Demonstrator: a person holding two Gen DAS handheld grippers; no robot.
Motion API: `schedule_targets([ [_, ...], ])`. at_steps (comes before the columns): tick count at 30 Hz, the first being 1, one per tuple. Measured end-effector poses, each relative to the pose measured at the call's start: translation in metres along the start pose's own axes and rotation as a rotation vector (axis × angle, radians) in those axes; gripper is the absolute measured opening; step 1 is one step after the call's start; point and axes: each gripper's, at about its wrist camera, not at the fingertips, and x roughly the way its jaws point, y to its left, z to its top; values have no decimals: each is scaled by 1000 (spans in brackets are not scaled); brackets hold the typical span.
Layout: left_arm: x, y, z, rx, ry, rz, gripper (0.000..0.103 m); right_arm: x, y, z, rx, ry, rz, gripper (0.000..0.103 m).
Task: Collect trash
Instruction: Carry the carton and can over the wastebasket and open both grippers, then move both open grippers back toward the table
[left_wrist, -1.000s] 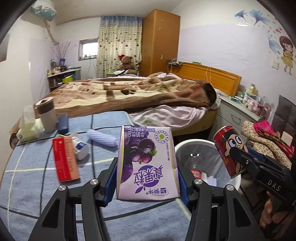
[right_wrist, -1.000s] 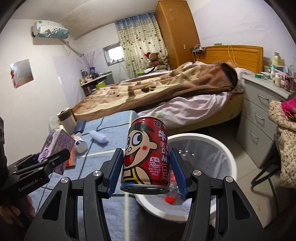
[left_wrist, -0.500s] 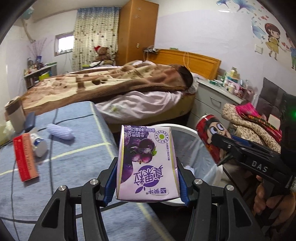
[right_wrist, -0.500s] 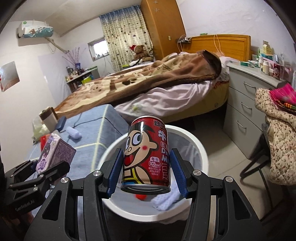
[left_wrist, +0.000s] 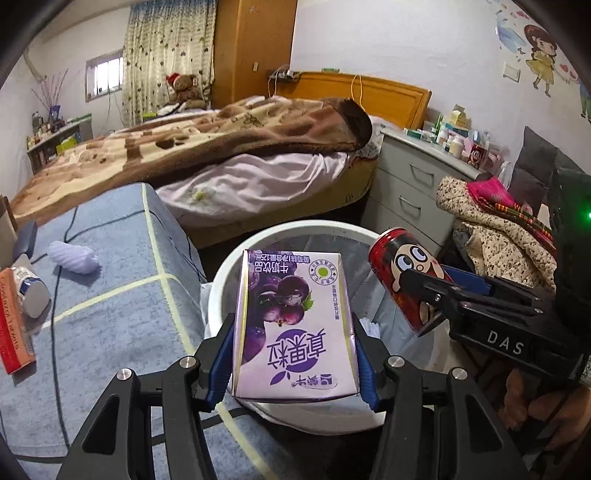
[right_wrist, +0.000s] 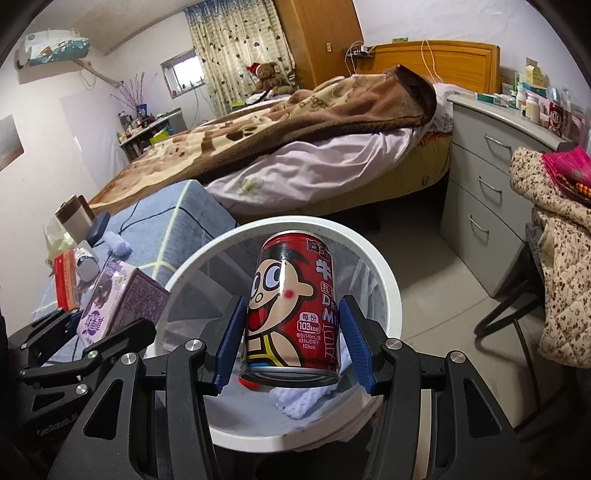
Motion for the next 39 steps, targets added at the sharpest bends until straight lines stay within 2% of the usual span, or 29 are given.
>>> schedule_targets([
  [4, 5, 1, 0, -1, 1, 4, 56, 2, -2, 0, -2, 7, -16, 54],
  [8, 5, 5, 1, -18, -1, -8, 65, 0, 0, 2, -12, 3, -34, 54],
  [10, 5, 5, 3, -18, -5, -9, 65, -1, 0, 3, -11, -9, -42, 54],
  [14, 2, 6, 3, -20, -8, -8, 65, -8, 1, 5, -18, -36, -39, 61],
  [25, -23, 16, 7, -35, -53, 1, 66, -24, 14, 14, -43, -103, -43, 62],
  [39, -52, 64, 10, -107, -101, 53, 66, -25, 45, 19, -93, -140, -13, 62],
])
